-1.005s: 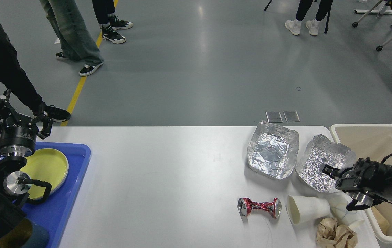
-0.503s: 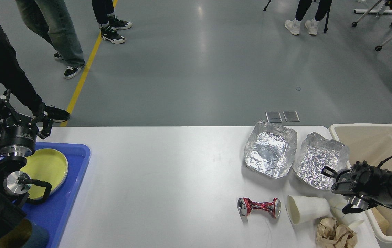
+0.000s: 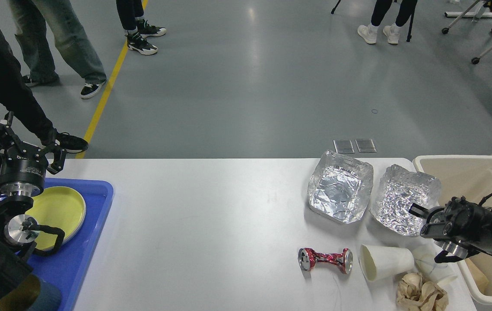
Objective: Tidy desktop
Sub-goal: 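Lift the foil bag and drop it into the cream bin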
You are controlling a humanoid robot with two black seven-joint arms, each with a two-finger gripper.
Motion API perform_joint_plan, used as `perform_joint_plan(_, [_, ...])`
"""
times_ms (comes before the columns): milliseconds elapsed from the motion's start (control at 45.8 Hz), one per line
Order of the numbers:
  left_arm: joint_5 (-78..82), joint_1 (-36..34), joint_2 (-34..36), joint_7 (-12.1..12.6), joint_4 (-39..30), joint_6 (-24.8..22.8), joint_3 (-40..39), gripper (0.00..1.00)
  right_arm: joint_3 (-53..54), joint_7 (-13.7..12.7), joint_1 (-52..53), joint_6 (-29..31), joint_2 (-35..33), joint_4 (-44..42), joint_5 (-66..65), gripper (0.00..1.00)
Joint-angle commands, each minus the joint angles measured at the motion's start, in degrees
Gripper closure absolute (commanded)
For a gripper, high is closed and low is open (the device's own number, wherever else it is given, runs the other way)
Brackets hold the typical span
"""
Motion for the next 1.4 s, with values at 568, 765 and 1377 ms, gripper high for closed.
perform_joint_plan(568, [0.0, 0.0, 0.0, 0.0, 0.0, 0.0, 0.0, 0.04, -2.8, 0.3, 17.3, 1.0, -12.4, 6.4, -1.2, 1.0])
perform_joint_plan(765, [0.0, 0.0, 0.0, 0.0, 0.0, 0.0, 0.0, 0.04, -2.6, 0.3, 30.1, 1.6, -15.7, 15.1, -1.3, 1.0])
perform_joint_plan(1377, [0.0, 0.0, 0.0, 0.0, 0.0, 0.0, 0.0, 0.04, -1.6, 0.1, 54.2, 18.1, -16.5, 23.2, -1.1, 1.0])
